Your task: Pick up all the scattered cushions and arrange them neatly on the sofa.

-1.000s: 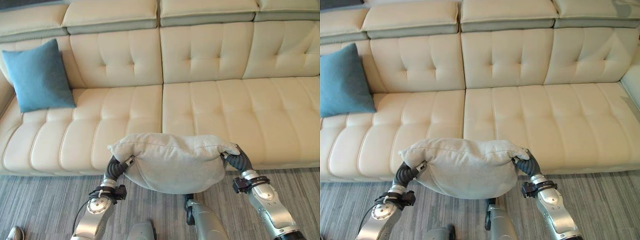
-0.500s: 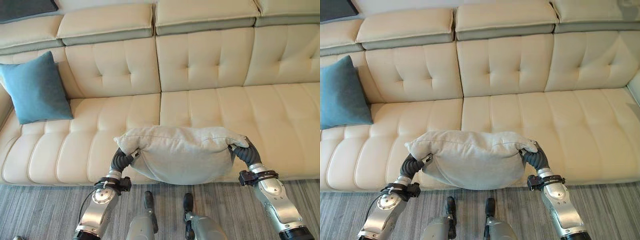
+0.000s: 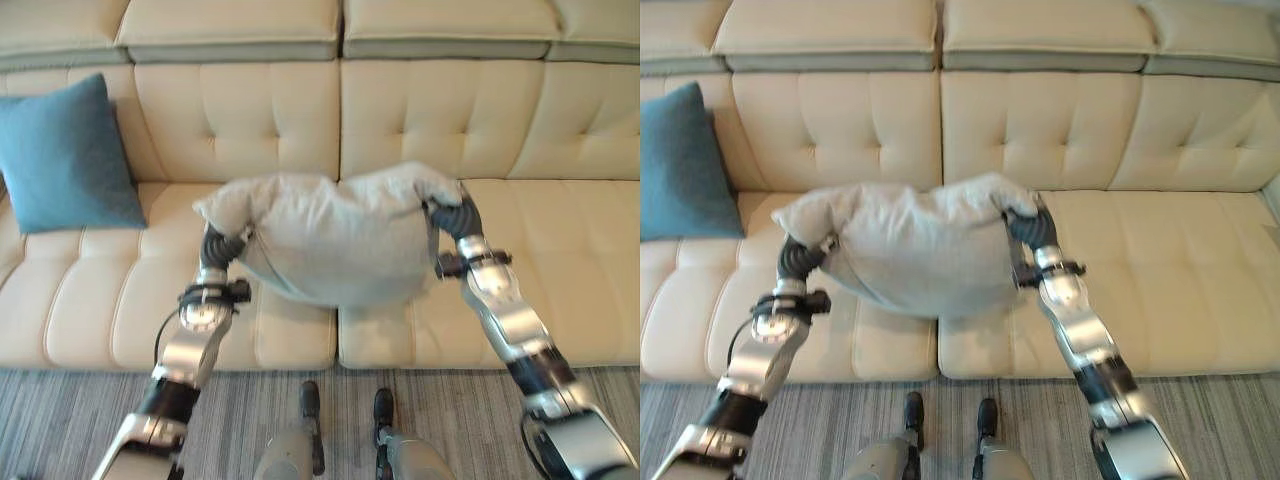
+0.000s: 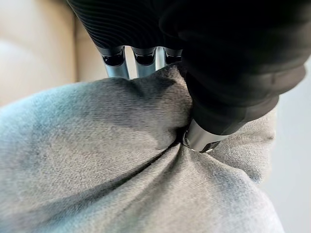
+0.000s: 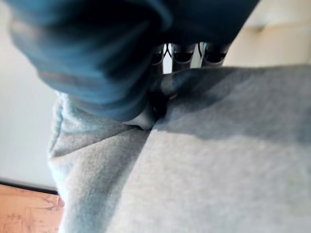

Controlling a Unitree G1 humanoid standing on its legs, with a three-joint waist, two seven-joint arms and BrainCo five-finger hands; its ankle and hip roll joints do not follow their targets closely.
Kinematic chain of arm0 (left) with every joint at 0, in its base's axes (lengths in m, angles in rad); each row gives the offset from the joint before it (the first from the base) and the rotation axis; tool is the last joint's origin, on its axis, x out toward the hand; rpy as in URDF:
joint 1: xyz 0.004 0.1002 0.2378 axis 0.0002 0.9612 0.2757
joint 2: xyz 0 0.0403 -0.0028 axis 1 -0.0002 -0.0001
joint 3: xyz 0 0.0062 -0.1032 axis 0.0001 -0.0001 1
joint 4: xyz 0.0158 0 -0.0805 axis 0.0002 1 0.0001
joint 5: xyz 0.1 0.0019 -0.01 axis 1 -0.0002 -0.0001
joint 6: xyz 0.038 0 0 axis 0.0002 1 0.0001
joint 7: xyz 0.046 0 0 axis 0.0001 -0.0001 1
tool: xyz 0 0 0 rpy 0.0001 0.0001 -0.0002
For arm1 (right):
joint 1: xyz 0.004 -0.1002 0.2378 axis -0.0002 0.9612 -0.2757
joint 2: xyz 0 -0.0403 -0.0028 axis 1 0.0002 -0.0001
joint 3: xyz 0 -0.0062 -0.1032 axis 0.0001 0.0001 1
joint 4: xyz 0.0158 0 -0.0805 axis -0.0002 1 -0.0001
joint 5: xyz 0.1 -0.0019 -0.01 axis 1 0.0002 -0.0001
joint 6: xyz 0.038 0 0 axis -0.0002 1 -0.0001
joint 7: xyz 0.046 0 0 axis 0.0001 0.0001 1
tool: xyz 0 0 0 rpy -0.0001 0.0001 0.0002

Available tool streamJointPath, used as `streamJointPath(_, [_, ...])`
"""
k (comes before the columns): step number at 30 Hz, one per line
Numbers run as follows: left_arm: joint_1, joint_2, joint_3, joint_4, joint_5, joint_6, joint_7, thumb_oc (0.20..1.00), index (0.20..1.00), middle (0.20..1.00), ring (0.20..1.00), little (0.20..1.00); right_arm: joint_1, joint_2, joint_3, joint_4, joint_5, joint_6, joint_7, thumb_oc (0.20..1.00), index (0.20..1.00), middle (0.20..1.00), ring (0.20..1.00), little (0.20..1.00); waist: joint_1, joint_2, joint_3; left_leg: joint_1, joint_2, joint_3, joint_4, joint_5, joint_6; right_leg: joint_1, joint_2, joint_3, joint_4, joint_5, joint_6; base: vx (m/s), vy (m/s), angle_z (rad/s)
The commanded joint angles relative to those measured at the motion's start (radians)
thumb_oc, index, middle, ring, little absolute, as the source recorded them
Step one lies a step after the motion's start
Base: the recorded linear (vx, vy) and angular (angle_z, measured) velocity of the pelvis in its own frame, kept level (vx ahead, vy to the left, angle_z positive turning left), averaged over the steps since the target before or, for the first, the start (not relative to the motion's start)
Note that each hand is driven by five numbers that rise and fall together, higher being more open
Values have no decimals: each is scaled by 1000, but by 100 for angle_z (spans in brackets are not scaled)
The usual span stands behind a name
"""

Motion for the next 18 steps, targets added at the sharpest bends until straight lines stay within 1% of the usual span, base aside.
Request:
streamJointPath(1, [-200,23,-90,-21,83,-133,62,200,200,200,200,200,-160,9,45,-17,-30,-104,-77,200,200,200,200,200,16,-60,-11,-32,27,12,137,-154,-50,-4,-82,24,59,-84,96,0,0,0])
streamJointPath(2, [-207,24,-92,-16,83,-135,63,200,200,200,200,200,-168,8,45,-11,-29,-107,-77,200,200,200,200,200,16,-61,-9,-34,27,12,137,-154,-50,-6,-82,25,59,-84,96,0,0,0])
streamJointPath(3, [-283,35,-114,51,84,-131,89,200,200,200,200,200,-250,-14,71,76,-28,-98,-98,200,200,200,200,200,23,-63,1,-49,27,4,134,-147,-51,-23,-82,23,55,-75,102,0,0,0])
streamJointPath(5, [-374,43,-153,152,62,-135,101,200,200,200,200,200,-344,-40,114,173,-24,-88,-110,200,200,200,200,200,28,-61,16,-67,28,-3,129,-140,-54,-43,-82,19,53,-70,107,0,-41,2])
streamJointPath(6, [-429,50,-170,211,50,-134,103,297,297,297,297,297,-392,-51,132,222,-22,-85,-117,200,200,200,200,200,27,-61,25,-83,26,-5,122,-127,-55,-62,-82,18,51,-61,109,1,-37,0])
streamJointPath(7, [-465,57,-186,248,42,-132,103,297,297,297,297,297,-425,-63,147,257,-20,-80,-121,200,200,200,200,200,27,-59,30,-88,25,-10,122,-128,-56,-67,-81,17,52,-61,110,0,0,0])
streamJointPath(8, [-503,58,-195,295,31,-130,110,1000,1000,1000,1000,1000,-459,-70,158,295,-20,-74,-131,526,526,526,526,526,25,-56,36,-99,23,-13,117,-121,-58,-81,-81,17,51,-57,111,0,0,0])
streamJointPath(9, [-537,62,-203,324,28,-127,113,1000,1000,1000,1000,1000,-485,-73,160,317,-12,-72,-143,1000,1000,1000,1000,1000,23,-53,39,-113,20,-15,109,-109,-58,-97,-81,17,49,-51,112,-33,-7,2])
streamJointPath(13, [-633,98,-221,399,19,-123,111,1000,1000,1000,1000,1000,-566,-131,174,377,-12,-63,-167,1000,1000,1000,1000,1000,16,-43,55,-152,18,-26,84,-82,-63,-140,-83,12,40,-40,119,-29,-18,9])
streamJointPath(18, [-684,186,-222,444,-16,-126,93,1000,1000,1000,1000,1000,-622,-199,178,430,29,-58,-181,1000,1000,1000,1000,1000,8,-43,53,-169,17,-27,63,-68,-67,-159,-77,19,19,-27,127,3,-4,4])
